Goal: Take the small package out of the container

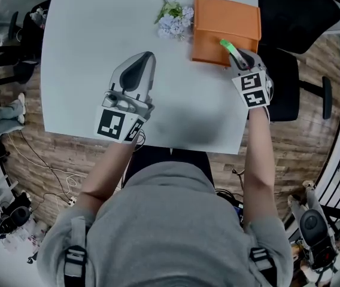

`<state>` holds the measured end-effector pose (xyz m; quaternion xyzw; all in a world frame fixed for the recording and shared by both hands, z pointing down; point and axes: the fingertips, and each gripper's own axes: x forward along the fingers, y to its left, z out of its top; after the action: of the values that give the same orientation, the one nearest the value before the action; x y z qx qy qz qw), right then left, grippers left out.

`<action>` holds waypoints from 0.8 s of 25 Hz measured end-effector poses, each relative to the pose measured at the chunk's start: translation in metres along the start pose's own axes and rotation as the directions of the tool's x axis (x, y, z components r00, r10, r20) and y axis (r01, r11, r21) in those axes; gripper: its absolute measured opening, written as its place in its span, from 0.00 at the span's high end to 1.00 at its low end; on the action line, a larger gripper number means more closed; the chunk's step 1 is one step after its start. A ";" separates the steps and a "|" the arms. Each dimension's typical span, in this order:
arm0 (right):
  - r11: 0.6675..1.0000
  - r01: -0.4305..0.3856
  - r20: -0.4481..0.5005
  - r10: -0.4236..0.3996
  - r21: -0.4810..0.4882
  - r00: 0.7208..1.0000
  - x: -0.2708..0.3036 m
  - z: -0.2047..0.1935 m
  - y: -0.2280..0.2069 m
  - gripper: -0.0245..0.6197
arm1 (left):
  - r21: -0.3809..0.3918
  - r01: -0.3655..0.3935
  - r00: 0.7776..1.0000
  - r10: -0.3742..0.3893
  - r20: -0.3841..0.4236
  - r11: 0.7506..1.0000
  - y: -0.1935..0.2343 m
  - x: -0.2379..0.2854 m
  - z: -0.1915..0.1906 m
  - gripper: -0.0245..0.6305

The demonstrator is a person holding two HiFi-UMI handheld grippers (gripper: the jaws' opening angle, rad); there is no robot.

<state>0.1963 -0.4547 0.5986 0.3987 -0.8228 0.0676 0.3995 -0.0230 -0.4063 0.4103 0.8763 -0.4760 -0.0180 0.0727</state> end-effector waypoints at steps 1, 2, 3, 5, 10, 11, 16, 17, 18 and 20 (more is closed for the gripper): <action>0.999 0.017 0.036 -0.018 0.039 0.999 -0.008 0.007 -0.004 0.78 | 0.015 0.004 1.000 -0.004 0.007 1.000 -0.003 0.000 0.004 0.93; 0.996 0.033 0.076 -0.039 0.083 0.996 -0.018 0.013 -0.007 0.78 | 0.033 0.009 1.000 -0.009 0.017 0.999 -0.007 0.000 0.008 0.93; 0.990 0.047 0.117 -0.062 0.132 0.991 -0.029 0.019 -0.010 0.78 | 0.046 0.014 0.999 -0.016 0.028 0.999 -0.011 -0.001 0.014 0.93; 0.969 0.064 0.197 -0.113 0.240 0.974 -0.056 0.028 -0.014 0.78 | 0.052 0.023 0.999 -0.026 0.047 0.998 -0.020 -0.005 0.024 0.93; 0.887 0.046 0.377 -0.242 0.460 0.894 -0.123 0.053 -0.018 0.78 | 0.046 0.024 0.995 -0.029 0.093 0.999 -0.028 -0.013 0.044 0.93; 0.877 0.046 0.403 -0.266 0.479 0.876 -0.136 0.058 -0.017 0.78 | 0.049 0.021 0.995 -0.026 0.100 0.999 -0.029 -0.015 0.048 0.93; 0.871 0.100 0.516 -0.374 0.482 0.771 -0.208 0.092 -0.001 0.78 | 0.068 0.017 0.990 -0.027 0.139 0.998 -0.035 -0.030 0.068 0.93; 0.872 0.118 0.533 -0.391 0.475 0.750 -0.222 0.099 0.004 0.78 | 0.070 0.017 0.989 -0.027 0.146 0.997 -0.037 -0.033 0.072 0.93; 0.874 0.135 0.549 -0.406 0.467 0.731 -0.235 0.105 0.009 0.78 | 0.070 0.016 0.988 -0.027 0.152 0.997 -0.038 -0.038 0.076 0.93; 0.875 0.166 0.573 -0.430 0.454 0.697 -0.259 0.114 0.020 0.78 | 0.068 0.017 0.986 -0.028 0.167 0.998 -0.043 -0.047 0.085 0.93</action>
<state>0.2072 -0.3346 0.3417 0.5941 -0.8043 0.0088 0.0070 -0.0220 -0.3532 0.3185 0.8788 -0.4709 -0.0767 0.0033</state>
